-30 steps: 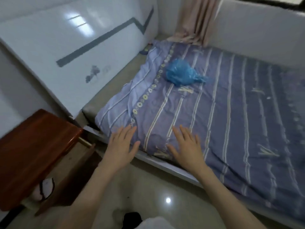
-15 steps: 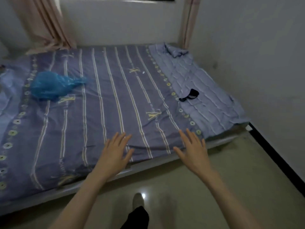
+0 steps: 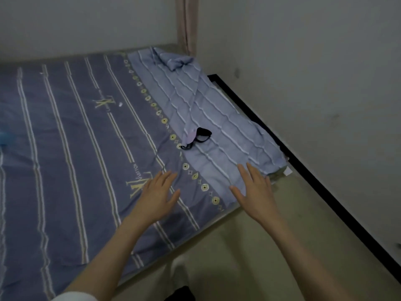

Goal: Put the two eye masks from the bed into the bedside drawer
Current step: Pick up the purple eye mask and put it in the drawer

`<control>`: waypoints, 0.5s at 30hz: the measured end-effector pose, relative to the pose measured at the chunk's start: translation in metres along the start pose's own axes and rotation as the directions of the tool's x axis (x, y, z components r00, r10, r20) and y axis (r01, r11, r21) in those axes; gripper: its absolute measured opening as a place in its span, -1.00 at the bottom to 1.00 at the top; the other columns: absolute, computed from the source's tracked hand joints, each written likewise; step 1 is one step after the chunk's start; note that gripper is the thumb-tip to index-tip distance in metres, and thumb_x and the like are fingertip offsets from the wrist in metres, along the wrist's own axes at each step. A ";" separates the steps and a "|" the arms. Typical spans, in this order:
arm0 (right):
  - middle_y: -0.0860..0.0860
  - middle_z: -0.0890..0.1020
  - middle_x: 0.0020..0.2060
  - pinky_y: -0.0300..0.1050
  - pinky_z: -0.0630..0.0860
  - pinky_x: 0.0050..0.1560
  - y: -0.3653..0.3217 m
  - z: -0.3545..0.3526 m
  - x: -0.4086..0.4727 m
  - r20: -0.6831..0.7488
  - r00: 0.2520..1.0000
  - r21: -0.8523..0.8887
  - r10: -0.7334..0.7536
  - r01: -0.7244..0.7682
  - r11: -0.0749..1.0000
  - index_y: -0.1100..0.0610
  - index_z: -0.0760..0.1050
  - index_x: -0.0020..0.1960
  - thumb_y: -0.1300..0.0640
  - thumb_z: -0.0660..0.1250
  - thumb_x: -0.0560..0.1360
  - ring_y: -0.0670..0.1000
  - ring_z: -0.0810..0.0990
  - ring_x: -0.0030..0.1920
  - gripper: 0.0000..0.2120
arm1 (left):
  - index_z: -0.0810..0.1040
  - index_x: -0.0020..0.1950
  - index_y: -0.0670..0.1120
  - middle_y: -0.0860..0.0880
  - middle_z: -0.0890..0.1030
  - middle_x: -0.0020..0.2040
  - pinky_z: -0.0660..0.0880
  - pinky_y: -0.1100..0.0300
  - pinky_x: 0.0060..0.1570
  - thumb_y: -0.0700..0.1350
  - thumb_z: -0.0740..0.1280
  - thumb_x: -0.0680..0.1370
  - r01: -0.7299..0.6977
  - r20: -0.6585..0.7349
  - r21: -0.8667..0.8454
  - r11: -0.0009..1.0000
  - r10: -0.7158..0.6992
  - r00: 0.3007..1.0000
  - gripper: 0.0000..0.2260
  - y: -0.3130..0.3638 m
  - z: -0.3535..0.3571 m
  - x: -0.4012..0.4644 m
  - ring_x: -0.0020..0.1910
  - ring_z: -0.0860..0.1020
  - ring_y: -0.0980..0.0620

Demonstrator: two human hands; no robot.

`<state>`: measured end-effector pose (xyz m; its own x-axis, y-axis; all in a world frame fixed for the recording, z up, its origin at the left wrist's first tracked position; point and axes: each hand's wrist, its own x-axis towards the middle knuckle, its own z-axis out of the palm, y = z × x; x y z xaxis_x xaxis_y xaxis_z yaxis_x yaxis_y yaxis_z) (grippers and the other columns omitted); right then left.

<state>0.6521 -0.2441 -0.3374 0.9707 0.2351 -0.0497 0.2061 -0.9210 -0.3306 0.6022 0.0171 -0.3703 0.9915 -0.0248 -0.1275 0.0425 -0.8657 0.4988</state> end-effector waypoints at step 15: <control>0.08 0.03 0.54 0.21 -0.05 0.46 0.151 0.047 0.261 0.304 0.952 -0.039 -0.032 0.046 0.998 -0.01 -0.04 0.50 -0.18 0.07 0.53 0.12 0.00 0.52 -0.37 | 0.15 0.44 -0.14 -0.21 0.25 0.45 0.25 -0.08 0.36 -0.06 0.21 0.54 0.331 0.137 -0.054 0.942 -0.321 0.937 -0.49 0.024 0.087 0.266 0.41 0.23 -0.19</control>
<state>0.9311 -0.3070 -0.4450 0.8801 0.3478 -0.3233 0.2553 -0.9206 -0.2955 0.8567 -0.0539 -0.4671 0.8986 0.1862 -0.3974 0.3747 -0.7968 0.4740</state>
